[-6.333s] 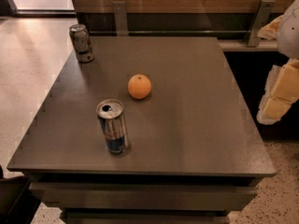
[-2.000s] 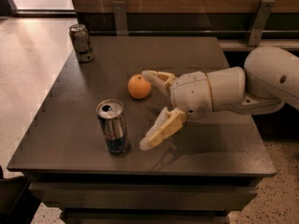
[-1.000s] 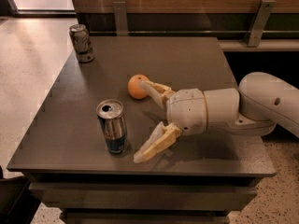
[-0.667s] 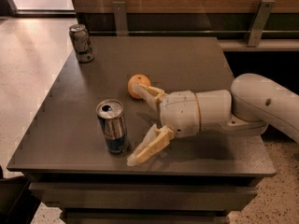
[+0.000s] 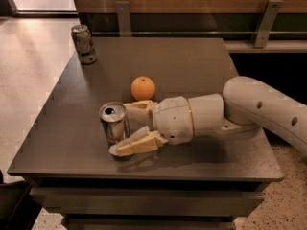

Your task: Move redbull can near 7up can

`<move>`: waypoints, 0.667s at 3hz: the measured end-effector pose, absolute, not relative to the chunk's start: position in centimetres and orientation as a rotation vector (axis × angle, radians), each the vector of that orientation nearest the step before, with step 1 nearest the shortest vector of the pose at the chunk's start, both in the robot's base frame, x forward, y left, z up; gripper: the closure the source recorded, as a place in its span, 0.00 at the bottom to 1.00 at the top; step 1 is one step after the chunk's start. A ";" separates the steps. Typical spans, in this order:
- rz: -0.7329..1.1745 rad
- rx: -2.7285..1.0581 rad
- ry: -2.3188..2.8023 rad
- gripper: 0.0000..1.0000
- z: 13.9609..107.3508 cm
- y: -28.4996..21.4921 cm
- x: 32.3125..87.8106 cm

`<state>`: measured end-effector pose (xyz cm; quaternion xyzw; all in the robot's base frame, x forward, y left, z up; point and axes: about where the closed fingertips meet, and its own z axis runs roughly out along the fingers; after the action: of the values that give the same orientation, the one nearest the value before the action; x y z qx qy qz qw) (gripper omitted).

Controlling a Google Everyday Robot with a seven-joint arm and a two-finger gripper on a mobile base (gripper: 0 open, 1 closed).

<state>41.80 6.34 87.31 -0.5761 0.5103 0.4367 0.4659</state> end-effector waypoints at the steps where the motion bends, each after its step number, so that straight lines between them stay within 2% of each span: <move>1: 1.090 -1.448 1.236 0.60 87.1 7.7 41.4; 2: 1.090 -1.451 1.234 0.83 87.2 7.8 41.3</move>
Offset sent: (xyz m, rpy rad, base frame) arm -0.0030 0.0113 -0.0016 -0.0072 -0.0019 0.0299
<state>41.34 7.81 87.20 -0.5886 0.5003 0.4420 0.4560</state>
